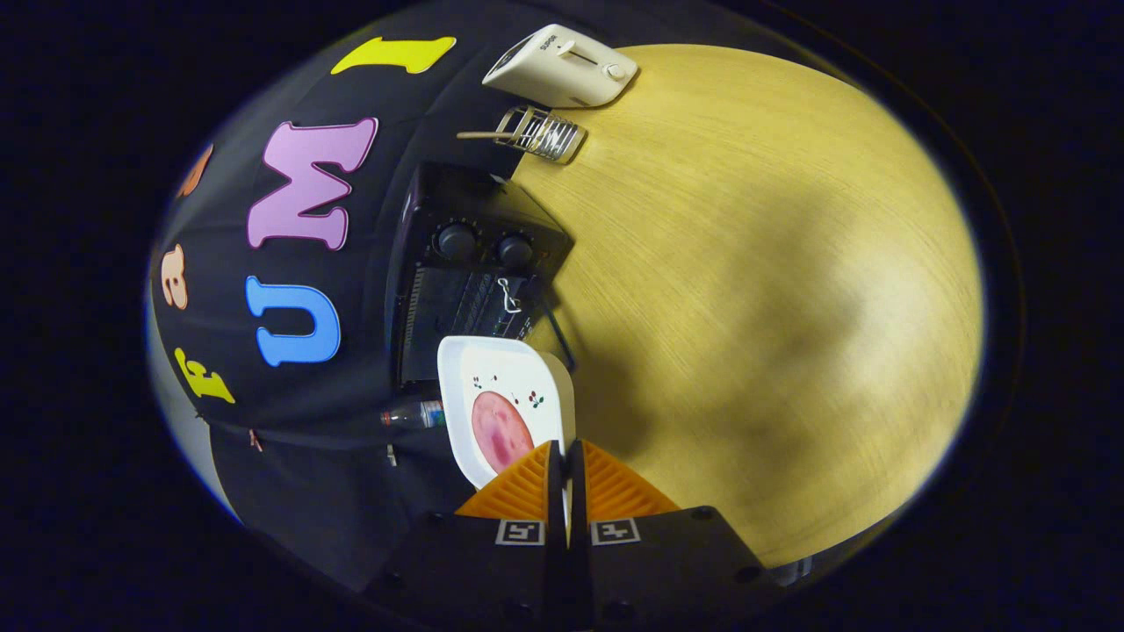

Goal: Open the toaster oven, put the food inside, and close the toaster oven door.

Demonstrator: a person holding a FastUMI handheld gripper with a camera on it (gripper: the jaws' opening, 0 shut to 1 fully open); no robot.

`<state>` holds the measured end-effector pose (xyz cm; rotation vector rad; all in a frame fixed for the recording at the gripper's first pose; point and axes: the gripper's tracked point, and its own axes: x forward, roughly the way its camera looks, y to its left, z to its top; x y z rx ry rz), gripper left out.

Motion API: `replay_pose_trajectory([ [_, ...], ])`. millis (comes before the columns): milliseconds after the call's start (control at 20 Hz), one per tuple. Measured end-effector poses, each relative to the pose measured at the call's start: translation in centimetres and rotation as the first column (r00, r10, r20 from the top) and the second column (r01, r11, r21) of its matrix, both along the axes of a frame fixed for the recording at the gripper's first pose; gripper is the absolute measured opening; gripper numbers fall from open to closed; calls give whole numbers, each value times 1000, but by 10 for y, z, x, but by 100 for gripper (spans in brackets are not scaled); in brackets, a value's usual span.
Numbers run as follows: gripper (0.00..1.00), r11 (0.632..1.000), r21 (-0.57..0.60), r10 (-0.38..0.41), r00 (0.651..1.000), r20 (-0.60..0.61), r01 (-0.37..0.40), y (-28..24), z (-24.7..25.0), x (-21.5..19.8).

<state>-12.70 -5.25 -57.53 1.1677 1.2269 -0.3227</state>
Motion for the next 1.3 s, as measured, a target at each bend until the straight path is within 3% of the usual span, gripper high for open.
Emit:
replay_pose_trajectory([
  [500, 5, 972, -58, -225, 974, 18, 226, 66, -59, 106],
  [950, 5, 878, -71, -474, 881, -3, 473, 94, -107, 182],
  [1150, 5, 810, -104, -580, 815, -1, 577, 90, -117, 198],
  [1300, 5, 790, -128, -606, 796, -8, 600, 91, -126, 205],
])
